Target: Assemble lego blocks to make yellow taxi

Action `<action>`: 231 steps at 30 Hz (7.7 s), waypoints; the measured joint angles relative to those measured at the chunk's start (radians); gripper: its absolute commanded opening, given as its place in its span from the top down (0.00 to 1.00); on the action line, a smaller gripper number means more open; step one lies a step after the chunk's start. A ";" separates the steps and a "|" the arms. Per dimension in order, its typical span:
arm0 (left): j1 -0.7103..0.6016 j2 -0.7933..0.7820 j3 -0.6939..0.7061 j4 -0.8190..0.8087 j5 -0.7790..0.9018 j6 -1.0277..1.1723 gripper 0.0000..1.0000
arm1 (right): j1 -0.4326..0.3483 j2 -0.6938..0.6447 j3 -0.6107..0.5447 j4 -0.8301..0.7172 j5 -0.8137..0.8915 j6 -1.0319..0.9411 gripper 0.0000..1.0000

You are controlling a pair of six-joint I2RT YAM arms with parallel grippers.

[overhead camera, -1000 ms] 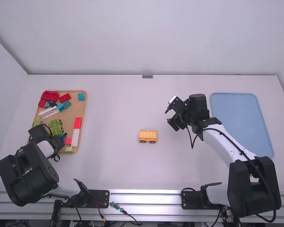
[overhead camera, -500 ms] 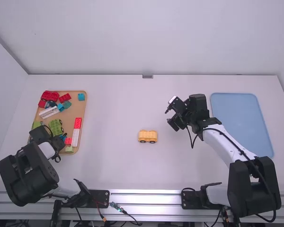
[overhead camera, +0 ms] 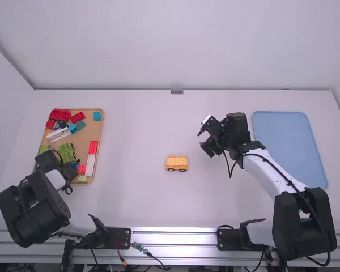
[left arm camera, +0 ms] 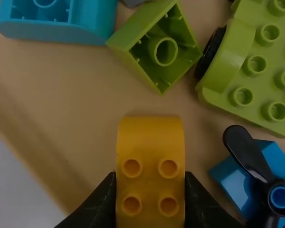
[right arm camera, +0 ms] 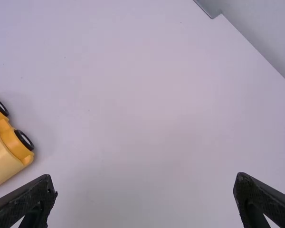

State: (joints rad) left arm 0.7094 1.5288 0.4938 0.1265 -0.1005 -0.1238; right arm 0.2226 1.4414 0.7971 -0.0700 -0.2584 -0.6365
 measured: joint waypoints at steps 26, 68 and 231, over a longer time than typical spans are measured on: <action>-0.063 -0.389 0.112 -0.235 0.436 0.116 0.98 | 0.000 0.000 0.000 0.037 -0.001 0.051 0.01; -0.887 0.070 0.384 -0.471 0.826 1.283 0.99 | -0.078 0.199 -0.357 0.631 -0.643 -0.176 0.01; -1.204 0.306 0.539 -0.377 0.555 1.066 0.83 | 0.048 0.619 -0.161 0.680 -0.745 -0.312 0.78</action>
State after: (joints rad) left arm -0.4950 1.8351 1.0332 -0.2504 0.4545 0.9424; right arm 0.2710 2.0605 0.6365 0.6102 -1.0039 -0.9482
